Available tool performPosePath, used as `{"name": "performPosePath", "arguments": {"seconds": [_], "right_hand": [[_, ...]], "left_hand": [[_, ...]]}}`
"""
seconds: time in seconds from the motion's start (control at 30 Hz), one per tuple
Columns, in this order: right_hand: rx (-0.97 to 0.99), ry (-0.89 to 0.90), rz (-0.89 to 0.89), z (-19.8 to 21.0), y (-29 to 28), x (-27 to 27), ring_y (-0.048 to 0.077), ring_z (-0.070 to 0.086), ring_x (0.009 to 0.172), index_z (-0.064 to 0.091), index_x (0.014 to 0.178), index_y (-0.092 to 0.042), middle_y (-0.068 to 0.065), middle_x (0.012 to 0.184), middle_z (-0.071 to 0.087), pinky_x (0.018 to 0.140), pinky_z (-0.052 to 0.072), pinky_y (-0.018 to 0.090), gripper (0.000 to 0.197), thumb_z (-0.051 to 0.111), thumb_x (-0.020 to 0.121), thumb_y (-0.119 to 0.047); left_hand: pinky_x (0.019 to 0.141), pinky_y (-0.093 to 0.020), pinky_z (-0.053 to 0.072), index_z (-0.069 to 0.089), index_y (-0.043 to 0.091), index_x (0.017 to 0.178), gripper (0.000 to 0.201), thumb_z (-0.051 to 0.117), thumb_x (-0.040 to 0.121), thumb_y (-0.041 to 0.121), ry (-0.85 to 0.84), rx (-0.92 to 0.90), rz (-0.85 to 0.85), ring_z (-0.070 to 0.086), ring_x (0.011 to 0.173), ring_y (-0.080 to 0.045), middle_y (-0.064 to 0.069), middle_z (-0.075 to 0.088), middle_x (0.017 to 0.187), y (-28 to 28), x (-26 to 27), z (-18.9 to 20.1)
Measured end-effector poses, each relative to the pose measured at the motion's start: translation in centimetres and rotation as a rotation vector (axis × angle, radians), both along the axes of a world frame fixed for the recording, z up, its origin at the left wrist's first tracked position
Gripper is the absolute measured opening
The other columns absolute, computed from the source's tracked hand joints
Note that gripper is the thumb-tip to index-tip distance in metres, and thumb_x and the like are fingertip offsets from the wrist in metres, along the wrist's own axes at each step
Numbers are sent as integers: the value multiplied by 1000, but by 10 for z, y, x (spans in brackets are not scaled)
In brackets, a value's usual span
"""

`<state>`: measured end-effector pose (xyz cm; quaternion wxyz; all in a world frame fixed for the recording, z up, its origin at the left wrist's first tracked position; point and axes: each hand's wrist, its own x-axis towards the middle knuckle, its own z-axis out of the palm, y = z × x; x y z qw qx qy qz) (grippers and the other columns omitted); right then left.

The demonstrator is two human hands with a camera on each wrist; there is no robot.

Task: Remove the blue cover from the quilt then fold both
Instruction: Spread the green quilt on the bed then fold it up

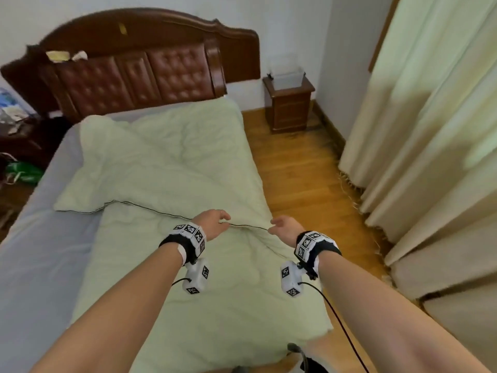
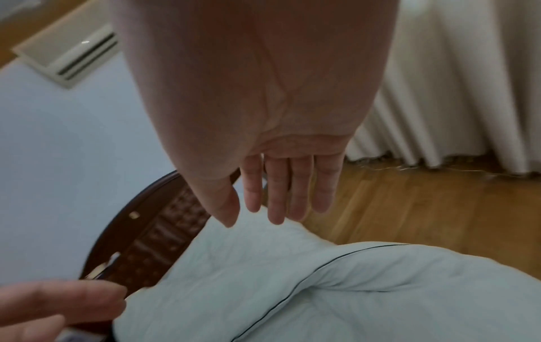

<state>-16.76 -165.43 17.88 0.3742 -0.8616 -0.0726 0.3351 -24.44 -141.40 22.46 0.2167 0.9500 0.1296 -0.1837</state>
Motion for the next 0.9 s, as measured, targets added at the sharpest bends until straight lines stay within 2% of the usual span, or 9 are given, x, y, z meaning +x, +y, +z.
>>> {"name": "performPosePath", "arguments": {"seconds": [0.1, 0.17, 0.3, 0.4, 0.53, 0.63, 0.7, 0.8, 0.9], "right_hand": [[43, -23, 162, 15, 34, 5, 18, 60, 106, 59, 125, -22, -1, 113, 64, 91, 47, 28, 41, 68, 87, -34], [74, -40, 243, 22, 46, 7, 17, 60, 105, 59, 124, -22, -1, 112, 64, 92, 47, 28, 41, 69, 87, -32], [77, -56, 394, 27, 54, 10, 17, 59, 102, 58, 125, -21, 1, 116, 65, 91, 46, 29, 40, 69, 87, -30], [114, -79, 493, 25, 62, -2, 19, 59, 107, 57, 128, -21, 2, 123, 62, 95, 45, 29, 44, 68, 87, -31], [91, -72, 639, 16, 62, -33, 16, 59, 108, 55, 128, -29, 0, 128, 59, 100, 44, 33, 48, 70, 84, -41], [75, -109, 672, 24, 63, -37, 17, 57, 112, 52, 133, -27, 2, 134, 56, 97, 43, 30, 55, 71, 83, -43], [38, -206, 665, 31, 59, -36, 19, 54, 120, 49, 136, -27, 3, 137, 54, 98, 42, 30, 63, 72, 81, -47], [-70, -377, 735, 39, 48, -26, 24, 48, 128, 46, 139, -30, 3, 138, 53, 102, 43, 39, 69, 71, 78, -52], [-198, -514, 805, 38, 31, -3, 26, 47, 128, 44, 141, -32, 3, 140, 52, 103, 43, 45, 73, 70, 76, -55]], "left_hand": [[100, -27, 42, 60, 23, 127, 33, 57, 95, 30, -8, 40, 139, 57, 118, -19, 3, 59, 133, 25, -35, 12], [100, -28, 43, 59, 24, 128, 33, 56, 95, 30, -17, 57, 243, 56, 118, -18, 3, 58, 134, 27, -56, 14], [97, -26, 43, 59, 25, 126, 31, 56, 96, 31, -18, 36, 427, 58, 115, -17, 4, 58, 132, -4, -102, 19], [94, -24, 43, 60, 26, 125, 30, 56, 95, 32, -71, 41, 565, 60, 110, -17, 4, 58, 131, -27, -137, 17], [93, -25, 42, 61, 27, 124, 30, 56, 95, 33, -24, 29, 651, 60, 109, -16, 5, 59, 130, -47, -183, 9], [94, -25, 42, 59, 27, 127, 34, 56, 95, 36, -31, 26, 715, 58, 113, -16, 5, 58, 132, -46, -197, 3], [97, -29, 44, 58, 29, 128, 38, 58, 92, 41, -28, 15, 732, 58, 114, -17, 4, 57, 133, -42, -198, -1], [98, -34, 45, 56, 31, 129, 44, 58, 89, 47, -44, -8, 727, 57, 116, -18, 3, 56, 135, -42, -188, -6], [98, -33, 45, 56, 30, 129, 42, 58, 90, 45, -51, -15, 747, 55, 119, -18, 4, 55, 136, -53, -172, -13]]}}
